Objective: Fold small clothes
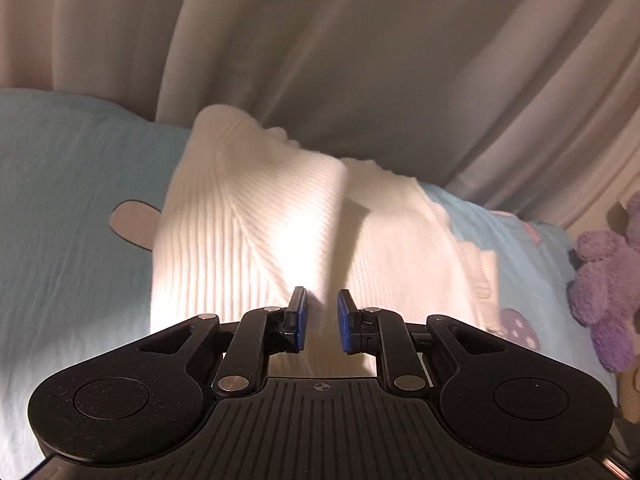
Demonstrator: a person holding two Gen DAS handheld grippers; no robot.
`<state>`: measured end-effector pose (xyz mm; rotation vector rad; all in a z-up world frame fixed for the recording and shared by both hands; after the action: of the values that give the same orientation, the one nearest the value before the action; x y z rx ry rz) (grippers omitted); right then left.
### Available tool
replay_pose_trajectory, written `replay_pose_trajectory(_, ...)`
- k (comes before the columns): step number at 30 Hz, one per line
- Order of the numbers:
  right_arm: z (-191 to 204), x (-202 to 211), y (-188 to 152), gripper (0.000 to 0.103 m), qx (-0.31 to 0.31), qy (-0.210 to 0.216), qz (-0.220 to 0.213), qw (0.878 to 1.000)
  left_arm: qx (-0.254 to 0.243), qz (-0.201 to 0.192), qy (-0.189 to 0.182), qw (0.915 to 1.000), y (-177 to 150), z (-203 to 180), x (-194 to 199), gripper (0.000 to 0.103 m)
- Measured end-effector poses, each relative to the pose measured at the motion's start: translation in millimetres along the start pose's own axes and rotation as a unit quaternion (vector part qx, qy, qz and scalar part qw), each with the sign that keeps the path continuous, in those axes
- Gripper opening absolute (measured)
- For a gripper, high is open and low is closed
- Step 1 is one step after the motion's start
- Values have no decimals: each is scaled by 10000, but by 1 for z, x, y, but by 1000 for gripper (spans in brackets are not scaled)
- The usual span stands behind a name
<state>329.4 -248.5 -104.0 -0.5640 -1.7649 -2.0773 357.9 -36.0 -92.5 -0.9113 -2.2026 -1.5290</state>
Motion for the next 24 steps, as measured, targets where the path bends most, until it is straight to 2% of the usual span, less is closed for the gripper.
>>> replay_pose_trajectory(2, -1, -4, -2, 14, -1, -7, 34, 10000, -56, -214, -1, 9998, 4, 0, 25, 18)
replay_pose_trajectory(5, 0, -9, -4, 14, -14, -12, 113, 9999, -25, -673, 527, 9963, 7, 16, 46, 18)
replay_pose_trajectory(6, 1, -9, -5, 14, 4, 3, 117, 9999, -56, -724, 707, 9948, 6, 21, 44, 18)
replay_pose_trajectory(8, 4, -11, -6, 15, 79, 20, 135, 9999, -190, -469, 946, 9942, -5, 28, 32, 18)
replay_pose_trajectory(10, 7, -14, -7, 15, 156, 36, 181, 9997, -196, 105, 706, 9973, -27, 28, 9, 18)
replay_pose_trajectory(11, 8, -15, -6, 15, 199, 44, 196, 9996, -180, 125, 578, 9981, -32, 27, 5, 20)
replay_pose_trajectory(12, 9, -15, -6, 15, 230, 51, 201, 9995, -312, -20, 555, 9980, -34, 26, 7, 22)
replay_pose_trajectory(13, 10, -16, -4, 16, 264, 72, 204, 9994, -363, 1, 552, 9978, -33, 25, 8, 22)
replay_pose_trajectory(14, 11, -15, -2, 16, 268, 114, 197, 9994, -243, 25, 512, 9984, -31, 28, 12, 23)
replay_pose_trajectory(15, 13, -15, 1, 18, 250, 180, 182, 9994, -20, 80, 437, 9990, -27, 32, 18, 30)
replay_pose_trajectory(17, 20, -15, 12, 23, 59, 518, 122, 9986, 430, 49, 381, 9983, -18, 44, 32, 45)
replay_pose_trajectory(18, 24, -16, 17, 28, -75, 732, 135, 9972, 563, -125, 466, 9972, -13, 52, 42, 56)
replay_pose_trajectory(19, 29, -19, 21, 30, -255, 983, 184, 9947, 612, -333, 652, 9954, -6, 60, 49, 61)
replay_pose_trajectory(20, 34, -23, 24, 34, -494, 1263, 289, 9903, 615, -485, 870, 9931, -2, 68, 55, 62)
replay_pose_trajectory(22, 48, -38, 27, 40, -1083, 1935, 706, 9725, 589, -619, 1421, 9862, 3, 90, 61, 62)
replay_pose_trajectory(24, 63, -59, 25, 42, -1715, 2523, 1162, 9452, 707, -457, 1773, 9806, 2, 109, 58, 61)
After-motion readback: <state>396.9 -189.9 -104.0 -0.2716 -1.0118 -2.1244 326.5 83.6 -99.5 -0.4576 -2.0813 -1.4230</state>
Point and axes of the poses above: each gripper's, at about its wrist camera, not at the fingertips, and x roughly against the way its jaws point, z to its left, y to its top, the point moved 6 cm from there along -x, roughly the way its jaws point, and after that the axes turned 9 degrees about -z, right-handed, at the moved point
